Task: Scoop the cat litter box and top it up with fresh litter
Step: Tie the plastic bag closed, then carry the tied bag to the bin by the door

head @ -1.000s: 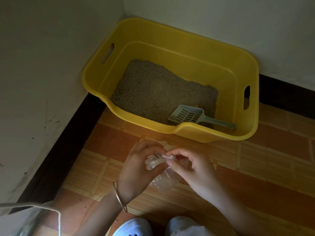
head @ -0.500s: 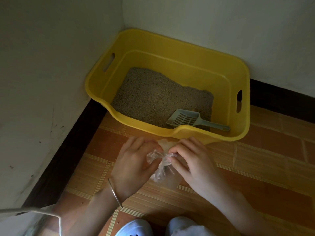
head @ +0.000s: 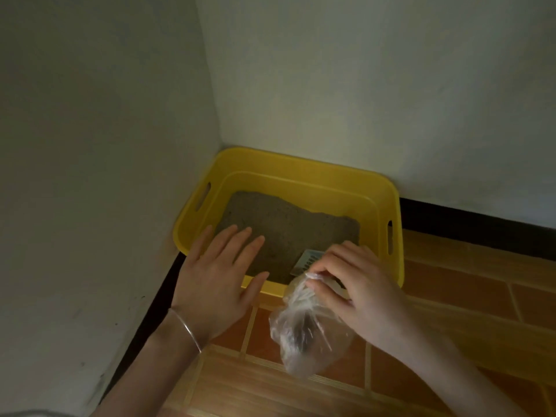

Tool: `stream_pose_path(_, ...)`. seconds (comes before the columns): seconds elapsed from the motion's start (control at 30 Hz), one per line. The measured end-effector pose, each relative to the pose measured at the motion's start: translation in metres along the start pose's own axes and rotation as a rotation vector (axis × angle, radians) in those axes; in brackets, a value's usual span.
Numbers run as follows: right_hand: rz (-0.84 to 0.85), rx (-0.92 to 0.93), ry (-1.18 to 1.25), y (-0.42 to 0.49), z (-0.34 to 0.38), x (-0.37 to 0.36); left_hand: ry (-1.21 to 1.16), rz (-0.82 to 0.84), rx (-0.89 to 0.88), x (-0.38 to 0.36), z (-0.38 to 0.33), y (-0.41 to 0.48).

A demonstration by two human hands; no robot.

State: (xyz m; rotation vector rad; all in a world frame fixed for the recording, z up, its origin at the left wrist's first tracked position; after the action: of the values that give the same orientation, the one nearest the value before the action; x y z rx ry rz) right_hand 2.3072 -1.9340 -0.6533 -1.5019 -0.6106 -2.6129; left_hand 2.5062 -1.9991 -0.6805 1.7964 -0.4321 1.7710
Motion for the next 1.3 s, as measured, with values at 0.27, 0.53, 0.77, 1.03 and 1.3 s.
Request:
stream_pose_path(0.27, 0.003, -0.122, 0.088, 0.048, 0.045, 0.096, -0.01, -0.026, 0.027, 0.103, -0.004, 0.012)
stream_pose_path(0.53, -0.017, -0.127, 0.057, 0.097, 0.116, 0.234, -0.048, 0.012, 0.08, 0.259, -0.004, 0.031)
stream_pose_path(0.77, 0.022, -0.126, 0.02, 0.131, 0.178, 0.344, -0.035, 0.058, 0.1, 0.392, -0.001, 0.049)
stream_pose_path(1.03, 0.012, -0.17, 0.051, 0.156, 0.254, 0.459, -0.028, -0.025, 0.052, 0.535, 0.0, 0.063)
stream_pose_path(1.3, -0.008, -0.218, 0.016, 0.176, 0.302, 0.541, -0.085, -0.069, -0.018, 0.631, -0.008, 0.075)
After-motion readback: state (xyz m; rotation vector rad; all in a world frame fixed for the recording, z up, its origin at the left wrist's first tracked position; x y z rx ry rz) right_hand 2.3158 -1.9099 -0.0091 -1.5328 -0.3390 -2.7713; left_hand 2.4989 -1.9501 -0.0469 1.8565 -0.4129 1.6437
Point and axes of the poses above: each hand's wrist, its own y-axis towards the middle knuckle, its own x-axis out of the back of the hand, z = x × y, the point moved 2 cm from there along y, towards the middle knuckle, and after that the axes turned 5 degrees about y, right-handed, at the moved point
